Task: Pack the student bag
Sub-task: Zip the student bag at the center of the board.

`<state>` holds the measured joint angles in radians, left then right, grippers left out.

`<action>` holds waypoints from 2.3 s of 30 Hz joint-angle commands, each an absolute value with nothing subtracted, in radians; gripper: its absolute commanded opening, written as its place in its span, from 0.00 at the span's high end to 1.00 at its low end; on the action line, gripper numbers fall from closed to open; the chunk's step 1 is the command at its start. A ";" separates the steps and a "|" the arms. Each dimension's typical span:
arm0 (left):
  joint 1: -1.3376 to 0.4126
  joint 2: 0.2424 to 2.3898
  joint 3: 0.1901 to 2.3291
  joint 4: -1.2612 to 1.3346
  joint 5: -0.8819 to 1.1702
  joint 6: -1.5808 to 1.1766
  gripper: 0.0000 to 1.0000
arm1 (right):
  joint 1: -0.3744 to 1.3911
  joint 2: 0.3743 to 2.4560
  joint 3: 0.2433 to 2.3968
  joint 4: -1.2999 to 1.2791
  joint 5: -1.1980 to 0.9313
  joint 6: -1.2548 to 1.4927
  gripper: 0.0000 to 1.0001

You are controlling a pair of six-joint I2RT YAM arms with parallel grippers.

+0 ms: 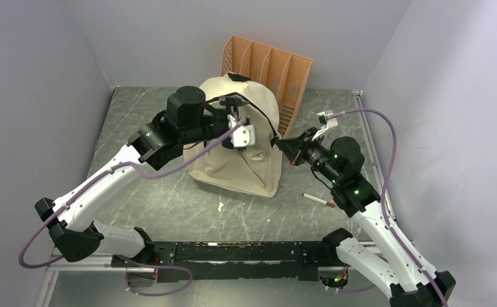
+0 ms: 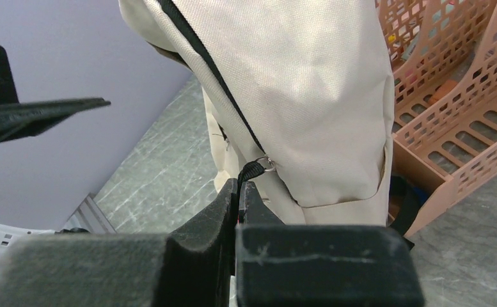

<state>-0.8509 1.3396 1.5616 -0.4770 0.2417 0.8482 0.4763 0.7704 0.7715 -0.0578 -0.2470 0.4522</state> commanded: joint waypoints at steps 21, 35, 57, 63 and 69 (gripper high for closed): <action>-0.977 1.539 1.640 -0.542 0.285 1.351 0.41 | 0.477 0.754 0.759 0.003 -0.298 0.465 1.00; -0.977 1.573 1.635 -0.520 0.093 1.396 0.47 | 0.477 0.747 0.749 0.003 -0.307 0.461 1.00; -0.978 1.547 1.649 -0.348 -0.030 1.267 0.95 | 0.479 0.756 0.598 -0.021 -0.375 0.574 1.00; -0.977 1.560 1.652 -0.316 -0.099 1.252 0.95 | 0.479 0.733 0.511 -0.057 -0.417 0.620 1.00; -0.977 1.557 1.634 -0.272 -0.134 1.242 0.95 | 0.480 0.743 0.476 -0.175 -0.397 0.597 1.00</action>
